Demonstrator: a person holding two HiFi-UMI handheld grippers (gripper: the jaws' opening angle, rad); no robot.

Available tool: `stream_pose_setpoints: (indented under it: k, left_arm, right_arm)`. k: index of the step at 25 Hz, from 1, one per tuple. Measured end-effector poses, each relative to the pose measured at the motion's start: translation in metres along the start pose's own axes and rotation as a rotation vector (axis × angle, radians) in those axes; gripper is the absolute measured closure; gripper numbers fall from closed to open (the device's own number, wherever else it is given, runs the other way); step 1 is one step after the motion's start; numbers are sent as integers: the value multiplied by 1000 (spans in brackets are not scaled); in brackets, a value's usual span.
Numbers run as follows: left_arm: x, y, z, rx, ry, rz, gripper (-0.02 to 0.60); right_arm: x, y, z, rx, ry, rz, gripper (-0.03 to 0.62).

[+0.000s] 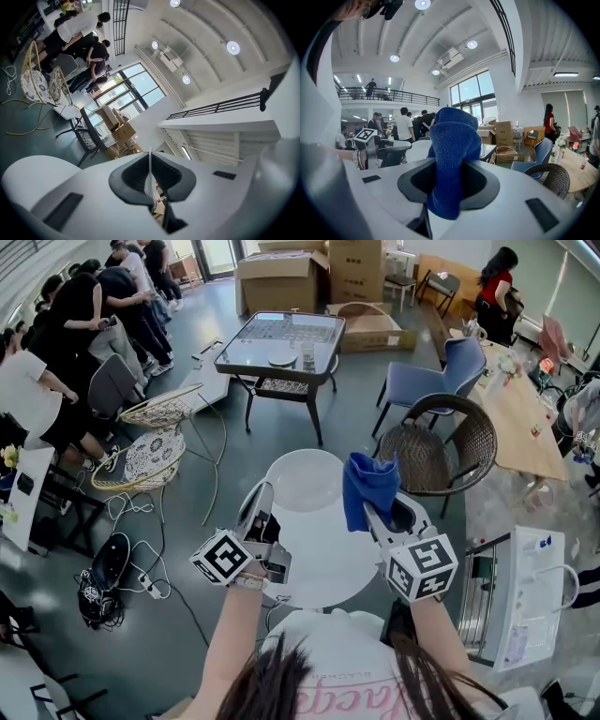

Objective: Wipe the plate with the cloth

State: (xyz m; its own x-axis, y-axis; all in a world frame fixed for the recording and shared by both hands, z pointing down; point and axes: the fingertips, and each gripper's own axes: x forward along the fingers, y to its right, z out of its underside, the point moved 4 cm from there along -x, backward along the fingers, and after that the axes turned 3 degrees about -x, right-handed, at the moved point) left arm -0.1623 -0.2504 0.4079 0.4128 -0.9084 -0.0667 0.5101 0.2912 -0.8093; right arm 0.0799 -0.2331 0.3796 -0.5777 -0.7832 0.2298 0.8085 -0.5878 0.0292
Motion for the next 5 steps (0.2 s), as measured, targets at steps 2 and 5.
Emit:
stream_pose_setpoints:
  k: [2,5]
  left_arm:
    - [-2,-5,1,13,-11,-46,561]
    - [0,-2,3,7,-16,-37,561]
  right_arm:
    - [1,0,2,5,-3,2,462]
    - [2,2,4,9,-7,7,462]
